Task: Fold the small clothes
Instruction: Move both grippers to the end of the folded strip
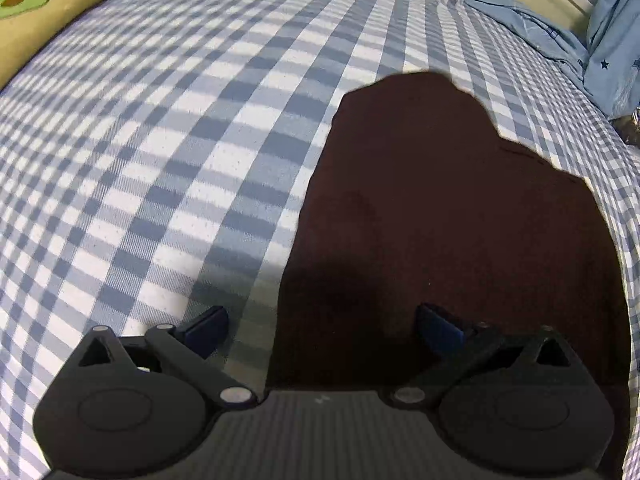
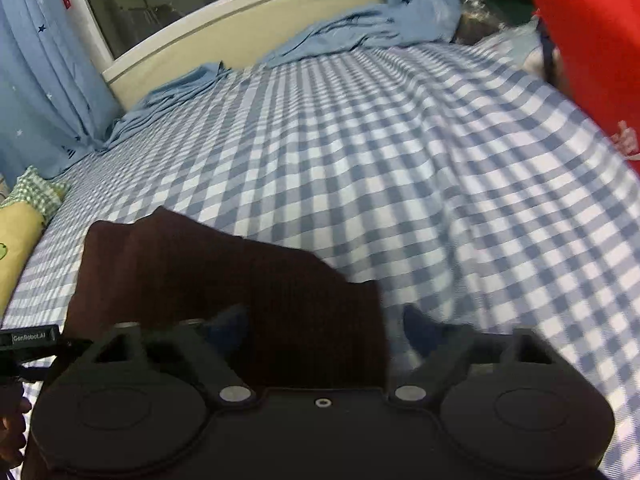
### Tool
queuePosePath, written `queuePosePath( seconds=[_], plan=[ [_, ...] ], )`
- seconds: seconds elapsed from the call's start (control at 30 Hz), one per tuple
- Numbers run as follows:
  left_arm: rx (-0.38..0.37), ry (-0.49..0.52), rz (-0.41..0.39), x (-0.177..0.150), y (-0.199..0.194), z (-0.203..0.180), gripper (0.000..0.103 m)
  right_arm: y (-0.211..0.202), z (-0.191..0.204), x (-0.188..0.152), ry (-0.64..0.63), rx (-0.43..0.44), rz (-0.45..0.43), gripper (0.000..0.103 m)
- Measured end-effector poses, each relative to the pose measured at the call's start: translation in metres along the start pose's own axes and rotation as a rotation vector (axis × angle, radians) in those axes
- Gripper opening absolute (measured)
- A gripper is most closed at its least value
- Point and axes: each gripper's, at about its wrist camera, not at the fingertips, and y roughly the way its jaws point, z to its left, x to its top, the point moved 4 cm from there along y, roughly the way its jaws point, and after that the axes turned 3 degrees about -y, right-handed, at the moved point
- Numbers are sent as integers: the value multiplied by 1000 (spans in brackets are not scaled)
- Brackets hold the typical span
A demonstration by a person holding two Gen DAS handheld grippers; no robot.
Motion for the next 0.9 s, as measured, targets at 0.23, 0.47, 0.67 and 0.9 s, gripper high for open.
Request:
queuePosePath(
  seconds=[0.23, 0.47, 0.67, 0.9],
  plan=[
    [-60, 20, -109, 28, -25, -9, 102, 15, 1, 0, 37, 8, 87, 6],
    [-67, 64, -106, 32, -27, -16, 102, -8, -4, -1, -17, -11, 53, 0],
    [-5, 145, -19, 10, -4, -12, 102, 4, -15, -19, 40, -36, 107, 1],
    [-16, 152, -6, 3, -18, -2, 102, -11, -24, -7, 119, 107, 96, 83]
  ],
)
